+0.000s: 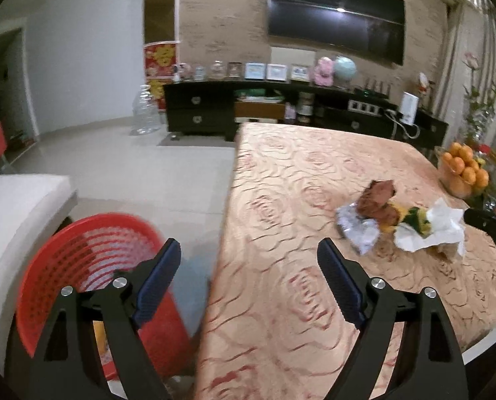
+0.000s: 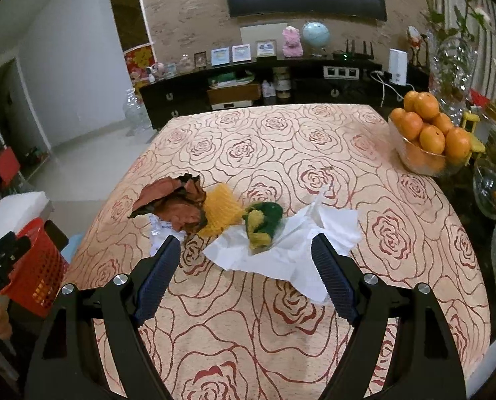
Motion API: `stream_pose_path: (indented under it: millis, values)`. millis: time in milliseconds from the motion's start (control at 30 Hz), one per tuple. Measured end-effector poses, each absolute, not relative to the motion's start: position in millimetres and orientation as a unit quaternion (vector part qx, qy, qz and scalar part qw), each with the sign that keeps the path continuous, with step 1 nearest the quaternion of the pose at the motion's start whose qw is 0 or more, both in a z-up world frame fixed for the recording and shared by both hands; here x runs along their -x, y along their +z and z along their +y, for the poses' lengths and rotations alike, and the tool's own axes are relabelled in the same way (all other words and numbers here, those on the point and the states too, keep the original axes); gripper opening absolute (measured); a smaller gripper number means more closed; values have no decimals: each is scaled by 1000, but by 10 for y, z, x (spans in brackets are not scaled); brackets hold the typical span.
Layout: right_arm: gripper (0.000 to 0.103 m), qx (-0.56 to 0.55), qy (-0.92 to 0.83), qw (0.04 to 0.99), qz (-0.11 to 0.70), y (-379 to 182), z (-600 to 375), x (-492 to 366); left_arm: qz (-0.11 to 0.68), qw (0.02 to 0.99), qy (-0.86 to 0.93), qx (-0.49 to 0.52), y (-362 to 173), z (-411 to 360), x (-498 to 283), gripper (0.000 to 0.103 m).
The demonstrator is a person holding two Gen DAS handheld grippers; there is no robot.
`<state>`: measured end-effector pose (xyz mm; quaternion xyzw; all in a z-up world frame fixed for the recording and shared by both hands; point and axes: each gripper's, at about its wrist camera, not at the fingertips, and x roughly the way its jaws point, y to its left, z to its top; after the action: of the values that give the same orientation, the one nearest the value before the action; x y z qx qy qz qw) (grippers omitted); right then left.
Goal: Collect trash
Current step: 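Move both tools back to the table toward the brown paper and clear bag, then grasp the brown paper with the left tool while the right tool grasps the clear printed bag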
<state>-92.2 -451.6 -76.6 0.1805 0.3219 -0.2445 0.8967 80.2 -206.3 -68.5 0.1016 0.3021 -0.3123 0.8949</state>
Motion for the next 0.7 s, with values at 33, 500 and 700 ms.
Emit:
stream_pose_path:
  millis: [33,500,700]
  values:
    - [78,-184,-246,896,321,-769,-4540,941,302,892,-319,-105,-677,-2145,-800,81]
    - [78,-231,-268,879,319,-895,-4886,1138,330,839,-408,-143,-859,-3630,-884,83]
    - [78,-248,-266,875,320,-959,-4987,1147,347,823,-420,-161,-1015,-4094,-982,83]
